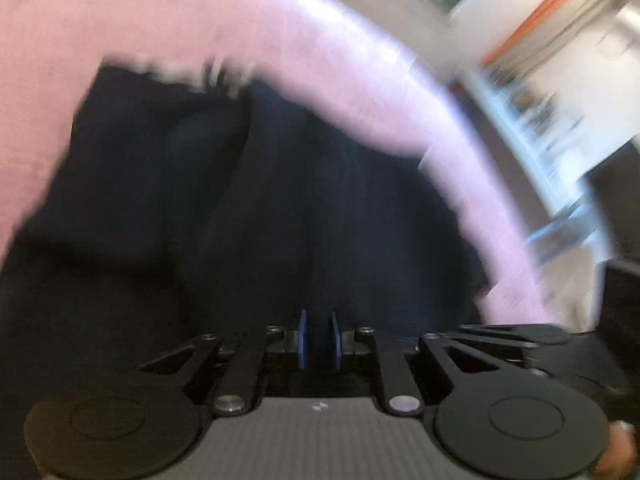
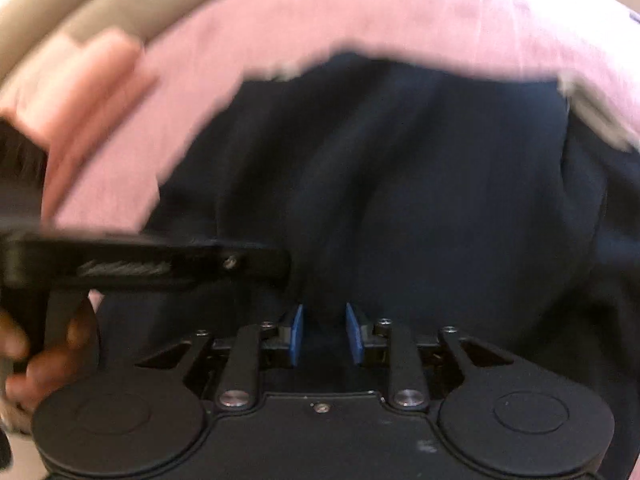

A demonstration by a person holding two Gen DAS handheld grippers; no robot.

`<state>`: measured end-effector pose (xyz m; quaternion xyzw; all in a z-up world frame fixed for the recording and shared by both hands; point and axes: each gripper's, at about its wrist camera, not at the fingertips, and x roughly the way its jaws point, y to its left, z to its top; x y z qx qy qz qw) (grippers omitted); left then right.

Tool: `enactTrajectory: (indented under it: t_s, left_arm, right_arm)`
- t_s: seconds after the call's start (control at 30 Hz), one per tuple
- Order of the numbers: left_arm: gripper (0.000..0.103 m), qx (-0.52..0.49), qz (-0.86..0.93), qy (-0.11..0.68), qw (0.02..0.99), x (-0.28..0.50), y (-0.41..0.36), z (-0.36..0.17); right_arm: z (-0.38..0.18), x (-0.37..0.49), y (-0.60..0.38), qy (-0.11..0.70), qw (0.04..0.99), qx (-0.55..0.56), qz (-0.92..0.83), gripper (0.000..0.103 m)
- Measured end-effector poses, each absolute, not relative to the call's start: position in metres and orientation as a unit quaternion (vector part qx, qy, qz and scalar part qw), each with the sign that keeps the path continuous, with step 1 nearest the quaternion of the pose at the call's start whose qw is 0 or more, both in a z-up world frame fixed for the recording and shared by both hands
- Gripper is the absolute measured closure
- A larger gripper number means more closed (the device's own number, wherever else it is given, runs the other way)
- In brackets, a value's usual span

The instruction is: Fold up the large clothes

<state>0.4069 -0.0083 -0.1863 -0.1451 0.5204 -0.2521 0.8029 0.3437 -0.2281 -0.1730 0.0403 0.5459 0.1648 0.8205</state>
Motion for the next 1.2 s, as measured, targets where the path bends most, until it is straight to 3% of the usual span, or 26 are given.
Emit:
enactTrajectory:
  t_s: [0.17,0.5,0.57,0.63,0.77,0.83,0.93,1.07,1.2]
  left_arm:
    - [0.085,-0.188,-0.254,0.508,0.802,0.382,0.007,-0.202]
    - [0.078,-0.142,-0.278,0.411,0.857,0.299,0.069,-0.153]
    - [0.076,-0.130,-0.272,0.389,0.871,0.286,0.076,-0.148]
    - [0.074,-0.116,-0.262,0.367,0.885,0.264,0.085,-0.138]
    - [0.064,-0.094,-0.227,0.342,0.907,0.205,0.105,-0.118]
    - [0.056,-0.080,-0.201,0.353,0.910,0.178,0.111,-0.110]
    - [0.053,-0.060,-0.158,0.384,0.908,0.140,0.128,-0.102]
    - [0.046,-0.087,-0.111,0.406,0.903,0.106,0.157,-0.114]
    - [0.046,-0.135,-0.092,0.421,0.892,0.088,0.178,-0.133]
  right_arm:
    - [-0.177,0.317,-0.255,0.519,0.832,0.089,0.174,0.075]
    - [-0.145,0.239,-0.299,0.429,0.889,0.102,0.125,0.060]
    - [-0.132,0.221,-0.301,0.405,0.902,0.093,0.118,0.052]
    - [-0.117,0.199,-0.303,0.383,0.915,0.079,0.102,0.037]
    - [-0.083,0.132,-0.307,0.351,0.935,0.038,0.042,0.035]
    - [-0.076,0.099,-0.311,0.365,0.931,0.011,-0.003,0.025]
    - [-0.083,0.054,-0.331,0.417,0.908,0.017,-0.044,0.026]
    - [-0.133,0.013,-0.361,0.488,0.863,0.118,-0.058,0.026]
    - [-0.173,-0.005,-0.353,0.508,0.843,0.166,-0.063,0.026]
